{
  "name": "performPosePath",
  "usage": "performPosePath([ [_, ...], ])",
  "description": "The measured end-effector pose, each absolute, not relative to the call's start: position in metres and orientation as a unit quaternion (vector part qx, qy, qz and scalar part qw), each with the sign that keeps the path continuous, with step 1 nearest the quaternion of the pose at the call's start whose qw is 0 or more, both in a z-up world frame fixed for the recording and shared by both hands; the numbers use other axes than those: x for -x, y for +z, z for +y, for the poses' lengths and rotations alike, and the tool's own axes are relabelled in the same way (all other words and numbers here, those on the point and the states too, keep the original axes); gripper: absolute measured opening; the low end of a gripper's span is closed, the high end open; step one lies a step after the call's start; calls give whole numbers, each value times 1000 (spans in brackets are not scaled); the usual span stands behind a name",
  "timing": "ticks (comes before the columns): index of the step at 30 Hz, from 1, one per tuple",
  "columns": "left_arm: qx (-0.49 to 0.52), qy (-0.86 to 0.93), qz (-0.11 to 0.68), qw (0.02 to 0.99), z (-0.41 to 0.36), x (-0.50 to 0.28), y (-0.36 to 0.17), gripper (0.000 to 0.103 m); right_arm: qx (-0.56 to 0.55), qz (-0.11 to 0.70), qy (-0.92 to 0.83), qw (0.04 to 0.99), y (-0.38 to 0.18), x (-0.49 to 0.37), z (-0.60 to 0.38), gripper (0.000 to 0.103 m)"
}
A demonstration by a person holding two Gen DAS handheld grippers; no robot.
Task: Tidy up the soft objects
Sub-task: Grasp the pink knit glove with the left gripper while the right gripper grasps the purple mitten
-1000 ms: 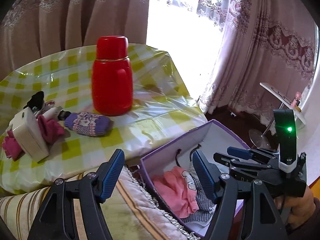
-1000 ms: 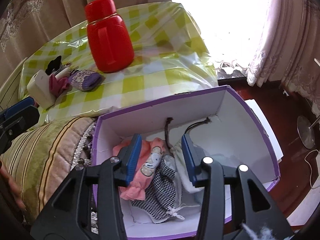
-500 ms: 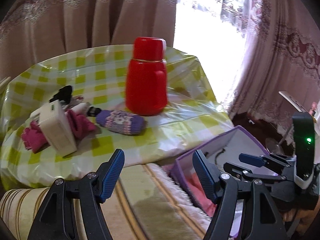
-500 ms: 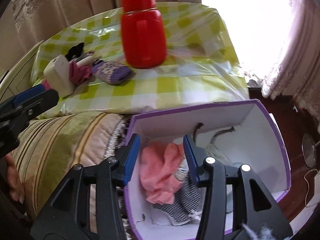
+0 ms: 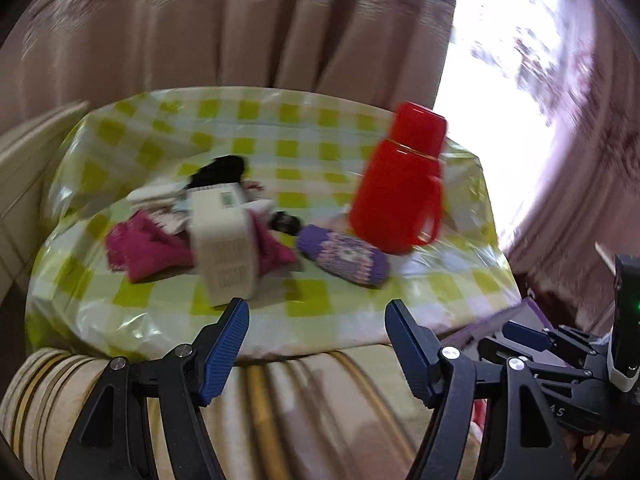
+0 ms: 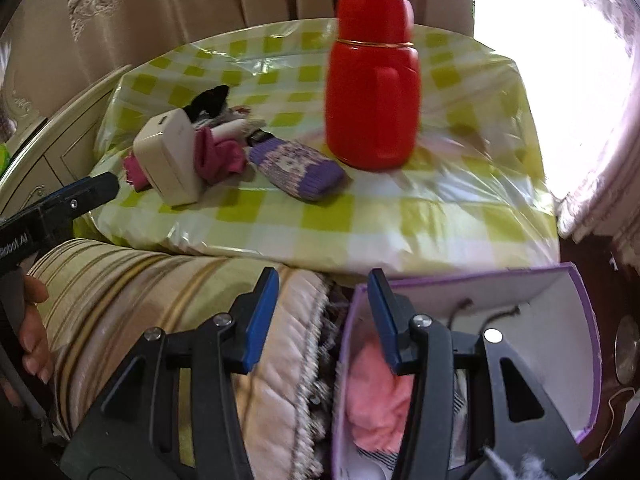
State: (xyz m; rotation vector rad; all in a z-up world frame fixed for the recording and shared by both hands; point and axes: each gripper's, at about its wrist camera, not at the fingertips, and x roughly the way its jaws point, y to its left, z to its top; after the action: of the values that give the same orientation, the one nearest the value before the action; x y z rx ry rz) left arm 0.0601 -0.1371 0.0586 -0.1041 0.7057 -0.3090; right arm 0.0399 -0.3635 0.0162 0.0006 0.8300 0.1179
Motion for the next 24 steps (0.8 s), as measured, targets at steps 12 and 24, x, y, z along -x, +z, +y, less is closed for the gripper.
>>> performPosePath([
  [12, 163, -71, 360, 916, -29, -103, 41, 71, 21, 401, 91, 911, 15, -88, -330, 59],
  [24, 254, -21, 385, 887, 38, -158, 12, 71, 112, 394, 107, 906, -5, -152, -300, 75],
])
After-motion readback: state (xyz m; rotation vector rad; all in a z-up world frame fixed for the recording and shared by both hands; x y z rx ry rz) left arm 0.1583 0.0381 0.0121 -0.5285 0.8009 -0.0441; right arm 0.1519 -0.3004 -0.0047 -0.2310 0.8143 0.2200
